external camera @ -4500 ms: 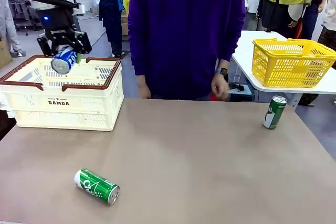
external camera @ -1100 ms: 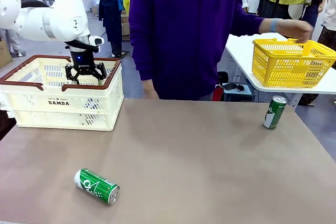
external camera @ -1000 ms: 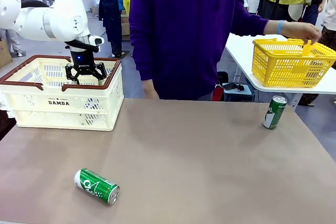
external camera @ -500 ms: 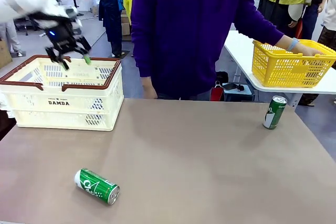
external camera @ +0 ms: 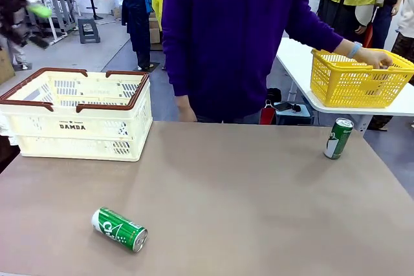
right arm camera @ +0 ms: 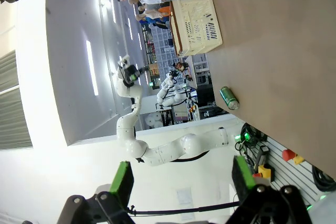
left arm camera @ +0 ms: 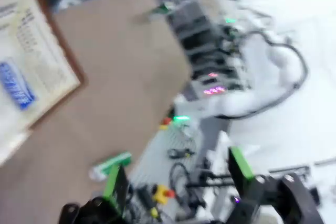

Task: Place the drinks into the Shopping basket.
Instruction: Pick up one drink and place it into the Shopping basket.

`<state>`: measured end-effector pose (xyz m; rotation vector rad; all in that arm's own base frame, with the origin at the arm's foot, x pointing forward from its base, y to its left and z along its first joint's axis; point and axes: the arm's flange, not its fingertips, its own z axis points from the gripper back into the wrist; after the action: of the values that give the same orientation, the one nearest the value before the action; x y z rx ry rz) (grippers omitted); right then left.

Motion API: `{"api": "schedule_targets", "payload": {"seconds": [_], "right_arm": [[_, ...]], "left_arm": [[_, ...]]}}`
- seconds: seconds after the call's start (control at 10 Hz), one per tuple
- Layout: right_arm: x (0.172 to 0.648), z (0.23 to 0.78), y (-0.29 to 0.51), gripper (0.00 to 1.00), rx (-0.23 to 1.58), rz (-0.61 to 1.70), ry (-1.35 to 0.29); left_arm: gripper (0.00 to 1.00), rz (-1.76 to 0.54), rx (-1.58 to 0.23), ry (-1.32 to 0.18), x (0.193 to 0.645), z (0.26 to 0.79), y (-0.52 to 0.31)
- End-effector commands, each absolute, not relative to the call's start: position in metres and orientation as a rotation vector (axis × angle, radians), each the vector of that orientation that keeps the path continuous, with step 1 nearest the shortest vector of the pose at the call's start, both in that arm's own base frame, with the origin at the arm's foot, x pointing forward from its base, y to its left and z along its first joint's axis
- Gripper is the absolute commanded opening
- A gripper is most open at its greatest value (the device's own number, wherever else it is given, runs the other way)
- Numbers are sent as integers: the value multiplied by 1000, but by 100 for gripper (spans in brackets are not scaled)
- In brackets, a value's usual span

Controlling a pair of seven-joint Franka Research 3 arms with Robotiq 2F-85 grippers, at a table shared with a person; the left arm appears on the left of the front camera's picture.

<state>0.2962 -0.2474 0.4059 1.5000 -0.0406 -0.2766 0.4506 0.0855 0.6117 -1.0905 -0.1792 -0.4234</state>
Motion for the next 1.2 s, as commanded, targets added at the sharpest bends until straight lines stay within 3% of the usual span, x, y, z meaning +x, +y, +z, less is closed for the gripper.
{"api": "schedule_targets", "payload": {"seconds": [0.0,0.3,0.4,0.5,1.1], "right_arm": [[296,409,-247,100,1491,-276,-44],[296,409,-247,100,1491,-276,-44],[296,409,-247,100,1491,-276,-44],[296,409,-247,100,1491,-276,-44],[296,409,-247,100,1491,-276,-44]], "left_arm": [[100,-506,-1320,-28,429,557,122],[100,-590,-1544,-36,396,493,173],[100,-571,-1530,-68,398,479,183],[100,-559,-1506,-51,394,491,142],[100,-559,-1506,-51,394,491,142]]}}
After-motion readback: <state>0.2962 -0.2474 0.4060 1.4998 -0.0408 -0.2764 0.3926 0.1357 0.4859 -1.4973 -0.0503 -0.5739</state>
